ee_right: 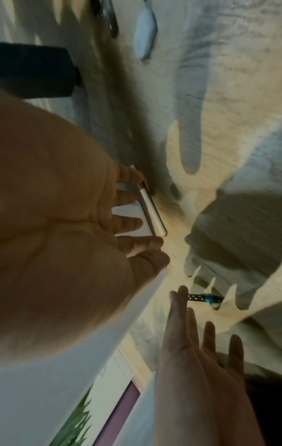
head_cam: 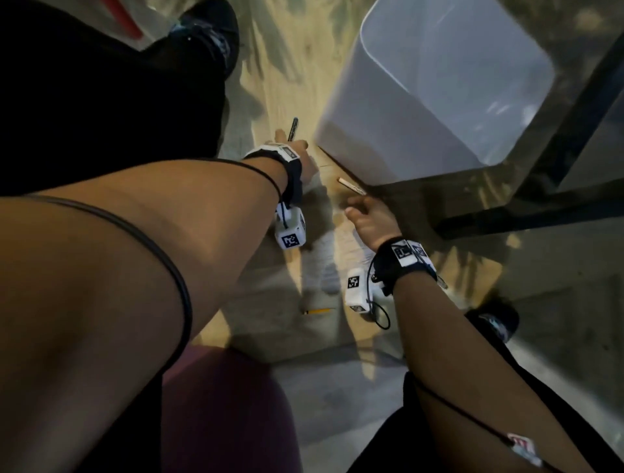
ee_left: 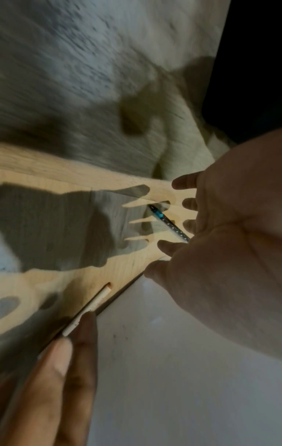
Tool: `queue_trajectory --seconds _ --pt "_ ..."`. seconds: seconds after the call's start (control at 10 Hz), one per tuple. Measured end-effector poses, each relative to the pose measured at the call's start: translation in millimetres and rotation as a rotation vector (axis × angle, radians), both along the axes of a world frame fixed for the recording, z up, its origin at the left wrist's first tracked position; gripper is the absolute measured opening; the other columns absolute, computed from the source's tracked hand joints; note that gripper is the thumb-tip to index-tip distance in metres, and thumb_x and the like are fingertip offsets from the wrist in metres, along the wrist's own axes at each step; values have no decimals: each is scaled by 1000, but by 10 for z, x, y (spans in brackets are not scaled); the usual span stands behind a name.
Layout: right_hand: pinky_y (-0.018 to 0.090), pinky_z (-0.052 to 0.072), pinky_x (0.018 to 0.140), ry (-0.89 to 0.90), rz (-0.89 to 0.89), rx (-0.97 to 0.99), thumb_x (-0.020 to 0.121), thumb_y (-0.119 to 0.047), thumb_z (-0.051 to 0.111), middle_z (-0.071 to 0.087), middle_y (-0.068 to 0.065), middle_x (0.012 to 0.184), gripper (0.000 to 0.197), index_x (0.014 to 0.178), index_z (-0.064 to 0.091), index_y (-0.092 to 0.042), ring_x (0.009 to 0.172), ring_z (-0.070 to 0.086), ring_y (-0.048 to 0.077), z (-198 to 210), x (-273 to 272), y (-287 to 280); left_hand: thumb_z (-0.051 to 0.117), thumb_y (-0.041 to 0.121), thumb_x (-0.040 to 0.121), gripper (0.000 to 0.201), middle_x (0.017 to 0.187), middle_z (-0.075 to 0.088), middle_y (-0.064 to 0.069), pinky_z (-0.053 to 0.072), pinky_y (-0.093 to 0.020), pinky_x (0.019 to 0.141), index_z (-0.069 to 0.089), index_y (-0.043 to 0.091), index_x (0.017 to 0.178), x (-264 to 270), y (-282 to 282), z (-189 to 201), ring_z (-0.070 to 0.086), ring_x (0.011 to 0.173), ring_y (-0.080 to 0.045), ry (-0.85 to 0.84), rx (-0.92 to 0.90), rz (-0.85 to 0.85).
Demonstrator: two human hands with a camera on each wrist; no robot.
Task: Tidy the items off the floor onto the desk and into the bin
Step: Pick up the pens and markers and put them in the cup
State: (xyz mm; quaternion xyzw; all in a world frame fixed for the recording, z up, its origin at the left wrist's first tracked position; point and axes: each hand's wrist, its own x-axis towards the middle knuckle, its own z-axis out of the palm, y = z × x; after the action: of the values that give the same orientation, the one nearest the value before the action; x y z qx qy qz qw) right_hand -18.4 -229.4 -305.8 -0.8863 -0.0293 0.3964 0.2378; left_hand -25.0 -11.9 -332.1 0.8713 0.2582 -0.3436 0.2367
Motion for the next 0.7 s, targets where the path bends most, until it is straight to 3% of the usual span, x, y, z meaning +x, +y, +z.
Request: queue_trajectory --seconds 0.1,0.2,0.3,0.4,0.5,0.6,0.7 --pt "27 41 106 50 87 28 98 -28 63 62 -2 126 38 134 64 -16 116 57 15 -117 68 134 51 57 90 61 160 28 -11 29 -51 117 52 26 143 -58 -93 2 32 144 -39 62 69 -25" --pt "46 44 114 70 148 -50 84 -47 60 57 6 140 58 135 61 -21 129 55 26 -304 34 138 41 51 101 58 164 19 -8 24 -50 117 47 15 146 -171 -112 -36 24 147 -37 77 40 -85" --pt "52 36 119 53 279 -217 88 -53 55 38 12 156 57 134 59 -21 143 39 37 -403 44 89 43 24 105 44 162 22 -8 33 -49 114 47 8 146 -307 -59 -127 31 143 -38 93 48 -167" --pt "53 21 126 61 410 -324 100 -39 54 12 11 170 48 145 48 -23 154 17 40 -379 4 27 54 14 96 38 140 48 -13 49 -47 100 57 2 132 -449 -85 -114 52 122 -40 74 144 -208" --pt "56 23 124 -28 371 -336 97 -36 57 12 3 169 53 148 46 -31 154 14 38 -425 -166 -64 48 10 100 27 126 62 -16 49 -39 93 65 3 120 -583 -149 -65 60 114 -33 98 245 -333" --pt "54 37 116 -180 244 -294 92 -28 59 33 1 158 39 130 62 -33 142 34 34 -433 -293 -184 48 8 101 25 118 68 -14 52 -36 86 67 4 118 -670 -166 -96 66 109 -30 135 274 -335" --pt "57 27 123 -126 285 -321 96 -25 56 19 0 168 46 141 55 -35 154 19 35 -431 -318 -183 52 5 100 23 116 69 -15 54 -37 83 66 1 118 -691 -175 -109 68 108 -32 149 269 -333"
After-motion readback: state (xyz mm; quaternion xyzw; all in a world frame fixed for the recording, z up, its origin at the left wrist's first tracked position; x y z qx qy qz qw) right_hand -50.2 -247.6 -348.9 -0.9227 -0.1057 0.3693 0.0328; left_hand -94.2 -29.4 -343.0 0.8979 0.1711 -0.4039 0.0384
